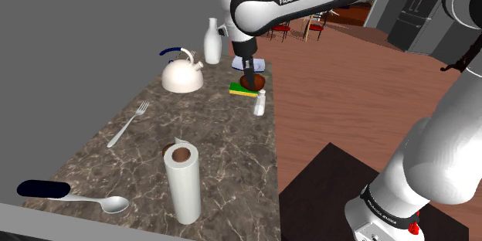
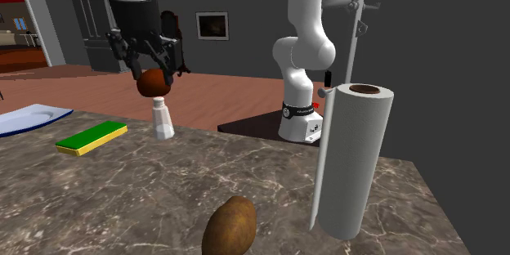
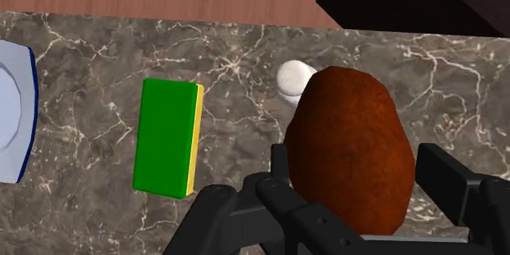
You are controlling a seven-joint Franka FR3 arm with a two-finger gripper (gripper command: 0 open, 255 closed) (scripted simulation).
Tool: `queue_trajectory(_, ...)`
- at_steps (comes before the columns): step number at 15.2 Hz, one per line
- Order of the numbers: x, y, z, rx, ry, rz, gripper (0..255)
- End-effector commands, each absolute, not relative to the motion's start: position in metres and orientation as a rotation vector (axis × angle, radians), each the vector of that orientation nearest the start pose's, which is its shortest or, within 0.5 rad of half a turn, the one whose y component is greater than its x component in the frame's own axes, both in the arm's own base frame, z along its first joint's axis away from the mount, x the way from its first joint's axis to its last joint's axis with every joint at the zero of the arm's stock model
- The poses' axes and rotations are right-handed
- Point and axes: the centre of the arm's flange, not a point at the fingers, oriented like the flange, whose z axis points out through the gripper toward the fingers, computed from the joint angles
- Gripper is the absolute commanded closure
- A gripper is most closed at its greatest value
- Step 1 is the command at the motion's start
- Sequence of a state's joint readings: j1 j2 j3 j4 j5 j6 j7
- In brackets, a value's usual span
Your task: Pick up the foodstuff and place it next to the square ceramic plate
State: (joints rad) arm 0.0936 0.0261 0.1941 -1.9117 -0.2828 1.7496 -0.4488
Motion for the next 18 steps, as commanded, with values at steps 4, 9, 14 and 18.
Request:
queue_trajectory(4,0.558,0.069,0.471,-3.098,-1.338,0.352,255)
queue_trajectory(9,0.584,0.008,0.472,-3.098,-1.338,0.352,255)
queue_trajectory(14,0.61,-0.052,0.472,-3.098,-1.338,0.352,255)
queue_trajectory(18,0.631,-0.101,0.472,-3.098,-1.338,0.352,255)
